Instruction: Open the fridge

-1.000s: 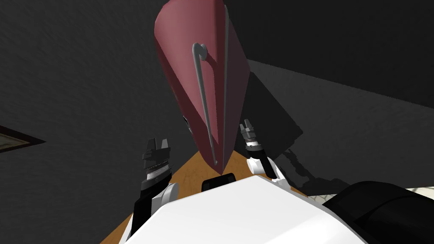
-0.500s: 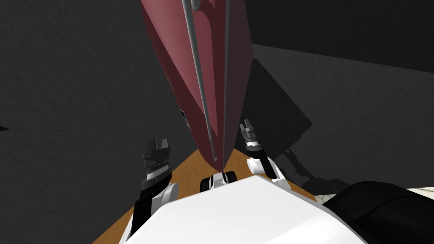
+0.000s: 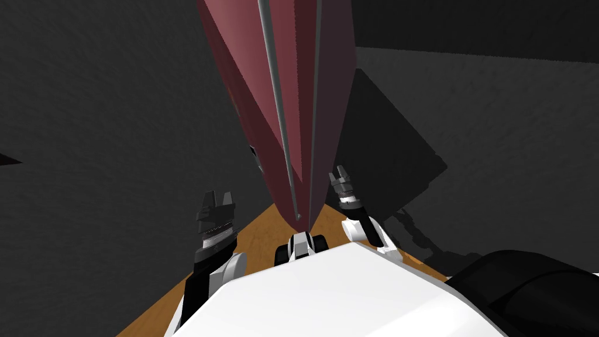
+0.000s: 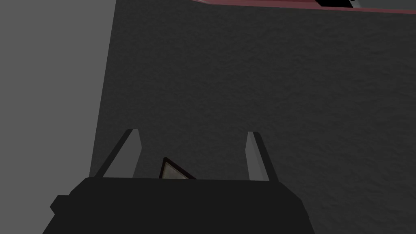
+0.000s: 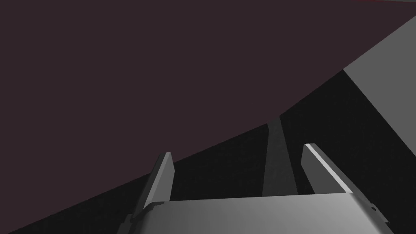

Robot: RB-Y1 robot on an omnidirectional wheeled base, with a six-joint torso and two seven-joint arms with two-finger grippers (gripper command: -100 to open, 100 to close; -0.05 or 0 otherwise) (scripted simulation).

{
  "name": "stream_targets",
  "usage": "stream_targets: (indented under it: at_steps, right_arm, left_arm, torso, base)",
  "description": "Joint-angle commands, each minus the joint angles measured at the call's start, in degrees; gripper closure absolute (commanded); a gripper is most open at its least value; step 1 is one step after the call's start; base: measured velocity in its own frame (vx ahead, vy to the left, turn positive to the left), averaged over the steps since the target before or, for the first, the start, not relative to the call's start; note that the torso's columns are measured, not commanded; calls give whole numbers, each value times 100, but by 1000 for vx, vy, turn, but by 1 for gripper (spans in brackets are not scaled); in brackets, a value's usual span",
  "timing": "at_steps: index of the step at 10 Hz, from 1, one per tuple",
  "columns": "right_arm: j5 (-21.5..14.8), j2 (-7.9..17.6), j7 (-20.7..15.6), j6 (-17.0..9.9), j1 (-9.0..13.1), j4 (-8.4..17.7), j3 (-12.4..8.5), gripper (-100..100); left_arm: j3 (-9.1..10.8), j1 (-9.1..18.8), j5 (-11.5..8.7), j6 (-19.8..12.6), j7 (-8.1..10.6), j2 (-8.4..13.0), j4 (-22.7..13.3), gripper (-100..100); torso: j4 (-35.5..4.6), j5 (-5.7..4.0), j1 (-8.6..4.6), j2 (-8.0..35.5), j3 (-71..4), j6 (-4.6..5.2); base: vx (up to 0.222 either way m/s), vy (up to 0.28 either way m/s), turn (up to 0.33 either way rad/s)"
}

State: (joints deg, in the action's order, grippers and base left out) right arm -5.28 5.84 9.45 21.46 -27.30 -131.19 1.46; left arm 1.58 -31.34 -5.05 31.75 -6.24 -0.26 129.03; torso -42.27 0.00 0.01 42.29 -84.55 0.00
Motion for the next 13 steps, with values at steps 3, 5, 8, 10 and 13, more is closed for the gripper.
stream_targets:
  at_steps: [3,5,8,10,13]
  right_arm:
    - [144,102,652,60,-35,55,61,-100]
    - [211,129,933,89,-49,80,86,-100]
    - [359,167,1430,154,-81,133,140,-100]
    - [439,182,1736,190,-99,159,169,-100]
    - [522,194,2221,227,-118,186,200,-100]
  left_arm:
    - [0,0,0,0,0,0,0,0]
    - [0,0,0,0,0,0,0,0]
    - [0,0,0,0,0,0,0,0]
    - [0,0,0,0,0,0,0,0]
    - [0,0,0,0,0,0,0,0]
  torso:
    - [-1,0,-1,-2,-3,-1]
    - [-1,-1,-1,0,-2,-1]
    - [-1,0,-2,-1,-2,1]
    - [-1,0,-1,-1,-2,1]
    - [-2,0,-1,1,-2,-1]
  base:
    - [-9,5,73]
    - [-9,5,52]
    - [-10,4,70]
    - [-10,6,65]
    - [-12,6,69]
